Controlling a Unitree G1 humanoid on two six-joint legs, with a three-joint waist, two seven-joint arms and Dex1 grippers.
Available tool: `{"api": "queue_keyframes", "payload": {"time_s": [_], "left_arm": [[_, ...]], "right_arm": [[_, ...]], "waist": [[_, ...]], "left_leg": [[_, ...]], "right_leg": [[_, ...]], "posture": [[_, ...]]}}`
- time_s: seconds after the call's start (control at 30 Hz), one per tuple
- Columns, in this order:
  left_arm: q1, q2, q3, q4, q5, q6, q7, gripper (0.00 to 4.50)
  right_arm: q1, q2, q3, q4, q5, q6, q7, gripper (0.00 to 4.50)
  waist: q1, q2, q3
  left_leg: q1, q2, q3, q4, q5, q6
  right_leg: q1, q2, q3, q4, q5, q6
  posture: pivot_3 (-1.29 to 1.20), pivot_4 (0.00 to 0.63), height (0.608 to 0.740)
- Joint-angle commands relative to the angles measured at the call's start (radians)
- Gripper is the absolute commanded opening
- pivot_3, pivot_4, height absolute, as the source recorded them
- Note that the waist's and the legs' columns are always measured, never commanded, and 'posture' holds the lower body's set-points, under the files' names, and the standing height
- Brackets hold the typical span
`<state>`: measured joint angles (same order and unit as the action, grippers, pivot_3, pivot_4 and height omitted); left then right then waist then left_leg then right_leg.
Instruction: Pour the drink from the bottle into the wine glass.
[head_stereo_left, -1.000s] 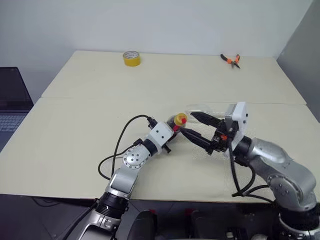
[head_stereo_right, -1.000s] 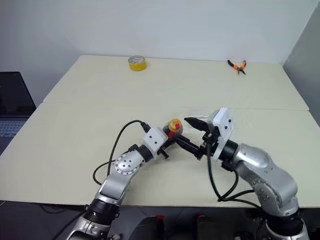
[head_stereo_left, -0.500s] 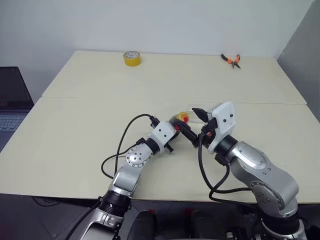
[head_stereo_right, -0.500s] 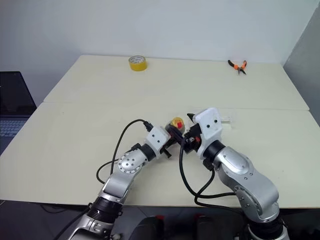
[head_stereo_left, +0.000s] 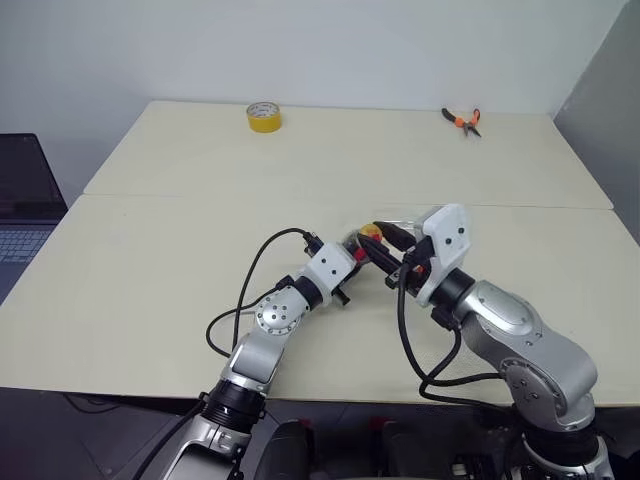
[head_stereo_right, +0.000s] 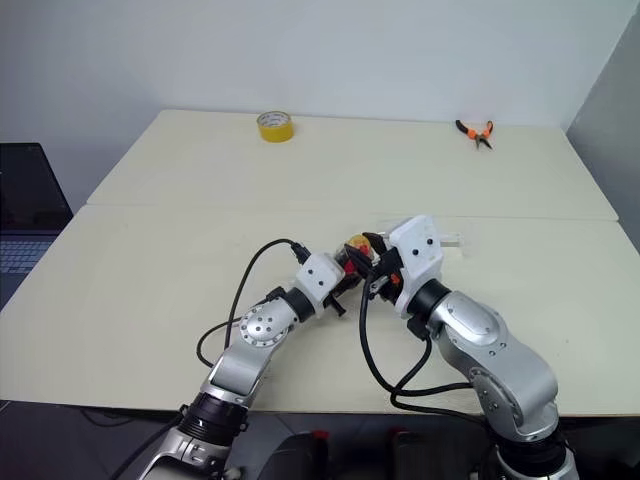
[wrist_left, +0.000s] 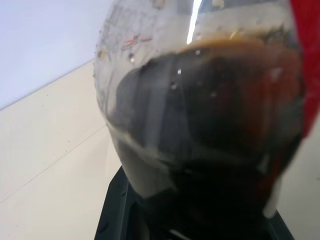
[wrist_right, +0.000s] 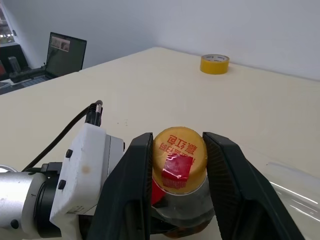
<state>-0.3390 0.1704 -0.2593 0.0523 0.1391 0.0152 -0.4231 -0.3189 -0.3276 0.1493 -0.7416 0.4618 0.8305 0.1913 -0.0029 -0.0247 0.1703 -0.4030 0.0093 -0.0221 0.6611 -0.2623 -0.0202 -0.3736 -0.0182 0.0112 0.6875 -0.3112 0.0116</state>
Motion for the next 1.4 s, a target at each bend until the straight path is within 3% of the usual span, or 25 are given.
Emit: {"api": "queue_keyframes", "payload": {"time_s": [0.03, 0.23, 0.37, 0.53, 0.6, 0.77, 0.87, 1.0, 1.17, 1.4], "left_arm": [[-0.02, -0.005, 0.002, -0.036, -0.002, -0.031, 0.013, 0.9], [-0.016, -0.004, -0.003, -0.042, -0.007, -0.03, 0.007, 0.9], [-0.016, -0.002, -0.006, -0.048, -0.013, -0.032, 0.003, 0.87], [-0.005, -0.003, -0.012, -0.061, -0.015, -0.028, 0.009, 0.87], [0.0, -0.004, -0.016, -0.065, -0.016, -0.027, 0.01, 0.87], [0.001, -0.005, -0.017, -0.066, -0.019, -0.025, 0.011, 0.83], [-0.004, -0.022, -0.009, -0.059, -0.036, -0.006, 0.01, 0.79], [-0.008, -0.063, 0.025, -0.059, -0.08, 0.06, 0.025, 0.79], [-0.006, -0.098, 0.044, -0.071, -0.128, 0.136, 0.021, 0.79], [-0.02, -0.094, 0.03, -0.06, -0.122, 0.13, 0.013, 0.79]], "right_arm": [[-0.024, -0.062, -0.03, 0.016, -0.005, -0.042, 0.086, 1.21], [-0.079, -0.277, -0.03, 0.21, -0.038, -0.261, 0.423, 1.21], [-0.218, -0.422, 0.016, 0.474, -0.084, -0.476, 0.769, 1.21], [-0.29, -0.455, 0.057, 0.595, -0.097, -0.546, 0.919, 1.21], [-0.27, -0.435, 0.038, 0.576, -0.074, -0.52, 0.893, 1.21], [-0.211, -0.403, -0.007, 0.489, -0.01, -0.433, 0.841, 2.93], [-0.097, -0.363, -0.137, 0.287, 0.172, -0.262, 0.691, 3.94], [0.03, -0.267, -0.24, 0.063, 0.294, -0.158, 0.451, 3.95], [0.03, -0.082, -0.103, -0.048, 0.116, -0.178, 0.166, 3.95], [-0.025, -0.008, 0.046, 0.033, -0.1, -0.246, 0.073, 3.95]], "waist": [[0.0, 0.0, 0.0], [0.0, 0.0, 0.001], [-0.003, 0.0, 0.002], [0.0, 0.0, 0.003], [0.0, 0.0, 0.003], [0.004, 0.0, 0.003], [0.006, 0.0, 0.004], [0.008, 0.0, 0.003], [-0.001, 0.0, 0.003], [0.0, 0.0, 0.003]], "left_leg": [[0.0, 0.0, 0.0, 0.0, 0.0, 0.0], [0.0, -0.001, 0.0, 0.0, 0.0, 0.0], [0.0, 0.0, 0.0, 0.0, 0.0, 0.0], [0.001, 0.001, 0.0, 0.0, 0.0, 0.0], [0.0, 0.001, 0.0, -0.001, 0.0, 0.0], [-0.002, 0.0, 0.0, 0.001, 0.0, 0.0], [-0.003, 0.0, -0.001, 0.001, 0.0, 0.0], [-0.005, 0.0, -0.003, 0.002, 0.0, 0.0], [-0.004, 0.0, -0.002, 0.002, 0.0, 0.0], [-0.003, 0.0, -0.002, 0.001, 0.001, -0.001]], "right_leg": [[0.0, 0.0, 0.0, 0.0, 0.0, 0.0], [0.001, 0.0, 0.0, -0.001, 0.0, 0.0], [0.0, 0.001, 0.0, -0.001, 0.0, 0.0], [0.001, 0.001, -0.001, -0.002, 0.0, 0.0], [0.001, 0.0, 0.0, -0.003, 0.0, 0.0], [0.001, -0.001, -0.001, -0.004, 0.001, 0.0], [0.001, -0.001, -0.001, -0.004, 0.001, 0.0], [0.0, -0.001, -0.004, -0.005, 0.001, 0.0], [-0.001, 0.0, -0.003, -0.003, 0.002, 0.002], [0.0, 0.0, -0.002, -0.003, 0.002, 0.002]], "posture": [[0.0, 0.15, 0.74], [0.0, 0.15, 0.74], [0.0, 0.15, 0.74], [0.0, 0.15, 0.74], [0.0, 0.15, 0.74], [0.0, 0.15, 0.74], [0.0, 0.15, 0.74], [0.0, 0.15, 0.74], [0.0, 0.15, 0.74], [0.0, 0.15, 0.74]]}}
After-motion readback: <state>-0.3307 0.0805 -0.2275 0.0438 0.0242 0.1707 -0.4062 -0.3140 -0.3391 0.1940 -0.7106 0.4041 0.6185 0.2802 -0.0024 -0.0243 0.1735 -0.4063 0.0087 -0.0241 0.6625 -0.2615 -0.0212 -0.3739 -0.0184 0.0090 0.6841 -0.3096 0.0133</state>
